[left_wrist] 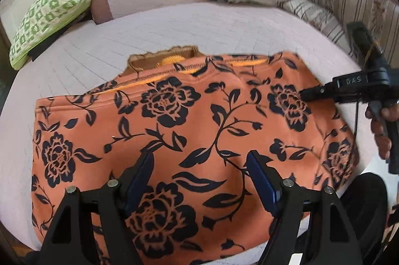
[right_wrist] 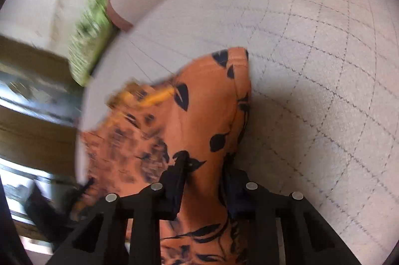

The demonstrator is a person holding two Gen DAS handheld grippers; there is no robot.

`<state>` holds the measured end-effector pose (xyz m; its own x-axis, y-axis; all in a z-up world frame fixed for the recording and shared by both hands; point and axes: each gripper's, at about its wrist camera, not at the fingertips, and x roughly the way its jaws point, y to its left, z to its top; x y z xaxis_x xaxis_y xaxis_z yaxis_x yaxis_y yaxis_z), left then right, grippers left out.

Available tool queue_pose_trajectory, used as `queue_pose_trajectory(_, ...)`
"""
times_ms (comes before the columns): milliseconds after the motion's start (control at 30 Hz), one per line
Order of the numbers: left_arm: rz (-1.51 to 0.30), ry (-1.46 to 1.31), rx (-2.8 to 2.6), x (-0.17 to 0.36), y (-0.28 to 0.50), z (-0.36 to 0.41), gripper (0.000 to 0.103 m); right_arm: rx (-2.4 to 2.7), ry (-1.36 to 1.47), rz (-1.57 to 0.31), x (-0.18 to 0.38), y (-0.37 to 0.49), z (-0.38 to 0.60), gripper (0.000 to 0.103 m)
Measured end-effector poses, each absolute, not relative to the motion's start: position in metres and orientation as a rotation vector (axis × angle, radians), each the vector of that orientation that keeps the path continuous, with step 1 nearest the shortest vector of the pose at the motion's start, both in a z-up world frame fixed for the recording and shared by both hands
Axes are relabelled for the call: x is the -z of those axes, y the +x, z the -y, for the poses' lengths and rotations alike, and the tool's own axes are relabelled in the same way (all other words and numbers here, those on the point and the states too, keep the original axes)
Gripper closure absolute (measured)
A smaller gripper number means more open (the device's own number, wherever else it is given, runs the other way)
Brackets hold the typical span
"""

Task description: Fold small clothes

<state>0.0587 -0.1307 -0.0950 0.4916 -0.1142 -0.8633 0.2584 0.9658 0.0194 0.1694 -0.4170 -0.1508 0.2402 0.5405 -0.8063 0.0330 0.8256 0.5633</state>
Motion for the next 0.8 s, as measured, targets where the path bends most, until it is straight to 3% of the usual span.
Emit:
queue_pose_trajectory(100, -1.049, 0.143, 0.226, 0.099, 0.059, 0.128, 0.026, -0.367, 0.545, -1.304, 0.153, 0.171, 0.420, 0.067)
queue_pose_trajectory(133, -1.051, 0.151, 0.220, 0.100, 0.059, 0.128, 0.026, -0.372, 0.552, -1.299, 0.153, 0.170, 0.422, 0.055)
queue_pose_trajectory(167, -1.056, 0.156, 0.218, 0.100, 0.060, 0.128, 0.026, -0.387, 0.557, -1.290, 0.155, 0.170, 0.423, 0.050)
queue_pose_trajectory(233, -1.060, 0.163, 0.215, 0.101, 0.062, 0.130, 0.026, -0.387, 0.586, -1.287, 0.162, 0.169, 0.425, 0.049)
queue_pose_trajectory(267, -1.059, 0.163, 0.213, 0.101, 0.062, 0.131, 0.026, -0.401, 0.595, -1.277, 0.161, 0.170, 0.424, 0.053)
queue_pose_trajectory(333, -1.064, 0.183, 0.198, 0.103, 0.064, 0.134, 0.026, -0.440, 0.627, -1.269, 0.158, 0.169, 0.424, 0.089)
queue_pose_trajectory(500, -1.079, 0.197, 0.169, 0.114, 0.067, 0.139, 0.026, -0.453, 0.460, -1.123, 0.098, 0.156, 0.402, 0.089)
queue_pose_trajectory(567, -1.083, 0.197, 0.158, 0.116, 0.068, 0.141, 0.025, -0.419, 0.335, -1.128, 0.101, 0.157, 0.393, 0.089)
queue_pose_trajectory(600, -1.086, 0.206, 0.151, 0.117, 0.069, 0.143, 0.025, -0.374, 0.308, -1.189, 0.122, 0.164, 0.396, 0.087)
queue_pose_trajectory(633, -1.088, 0.219, 0.147, 0.116, 0.069, 0.144, 0.025, -0.344, 0.326, -1.259, 0.144, 0.171, 0.400, 0.075)
queue_pose_trajectory(700, -1.086, 0.229, 0.147, 0.112, 0.068, 0.145, 0.025, -0.379, 0.487, -1.238, 0.153, 0.168, 0.422, 0.072)
queue_pose_trajectory(733, -1.092, 0.220, 0.141, 0.110, 0.068, 0.144, 0.025, -0.375, 0.506, -1.227, 0.147, 0.164, 0.429, 0.061)
queue_pose_trajectory(767, -1.092, 0.209, 0.142, 0.107, 0.068, 0.145, 0.025, -0.353, 0.510, -1.201, 0.136, 0.157, 0.438, 0.037)
queue_pose_trajectory(800, -1.083, 0.197, 0.150, 0.102, 0.068, 0.146, 0.025, -0.321, 0.503, -1.172, 0.126, 0.149, 0.448, 0.031)
